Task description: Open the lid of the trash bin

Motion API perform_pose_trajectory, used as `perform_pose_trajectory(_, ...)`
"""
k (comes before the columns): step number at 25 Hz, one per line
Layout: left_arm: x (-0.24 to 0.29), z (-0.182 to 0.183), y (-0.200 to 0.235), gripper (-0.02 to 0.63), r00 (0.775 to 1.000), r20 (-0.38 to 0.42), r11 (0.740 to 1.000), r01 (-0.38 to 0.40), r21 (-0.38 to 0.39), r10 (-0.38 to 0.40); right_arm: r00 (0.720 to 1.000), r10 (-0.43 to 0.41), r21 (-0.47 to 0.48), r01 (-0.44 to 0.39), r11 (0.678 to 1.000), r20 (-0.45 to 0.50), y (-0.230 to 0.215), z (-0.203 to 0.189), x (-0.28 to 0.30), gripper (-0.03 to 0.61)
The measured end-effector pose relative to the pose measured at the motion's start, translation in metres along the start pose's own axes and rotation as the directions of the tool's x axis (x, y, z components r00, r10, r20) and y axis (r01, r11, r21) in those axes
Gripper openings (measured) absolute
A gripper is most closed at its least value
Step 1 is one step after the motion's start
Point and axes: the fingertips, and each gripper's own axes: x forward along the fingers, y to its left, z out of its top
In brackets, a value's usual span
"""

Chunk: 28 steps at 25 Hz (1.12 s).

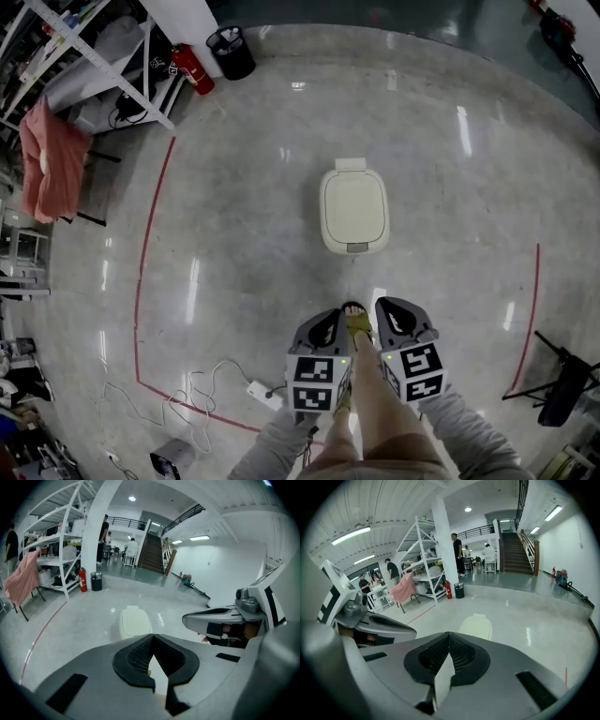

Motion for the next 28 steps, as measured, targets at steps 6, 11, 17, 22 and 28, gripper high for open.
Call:
perform_pose_trajectory(6,0.050,-0.016,0.023,0.005,0.999,-0.050,1.000,0.000,0.001,0.000,0.999,-0.006,0.022,0.007,1.000,-0.045,-0.022,-0.023,0.057,-0.005)
perform_pose_trajectory(11,0.090,-0.036,0.037,0.005,0.997,-0.076,1.000,0.001,-0.012,-0.002,0.997,-0.010,0.026,0.012,1.000,-0.082,-0.038,-0.049,0.106,-0.005)
perform_pose_trajectory(17,0.132,-0.056,0.053,0.005,0.996,-0.092,0.999,-0.007,-0.045,0.003,0.993,-0.032,0.036,0.037,0.999,-0.115,-0.062,-0.079,0.155,-0.005)
perform_pose_trajectory(22,0.161,-0.073,0.069,0.005,0.995,-0.097,0.997,-0.021,-0.073,0.014,0.988,-0.035,0.029,0.040,0.999,-0.150,-0.075,-0.108,0.190,-0.005)
perform_pose_trajectory(28,0.189,-0.095,0.079,0.005,0.995,-0.097,0.994,-0.030,-0.105,0.020,0.984,-0.050,0.053,0.060,0.997,-0.172,-0.088,-0.136,0.223,-0.005)
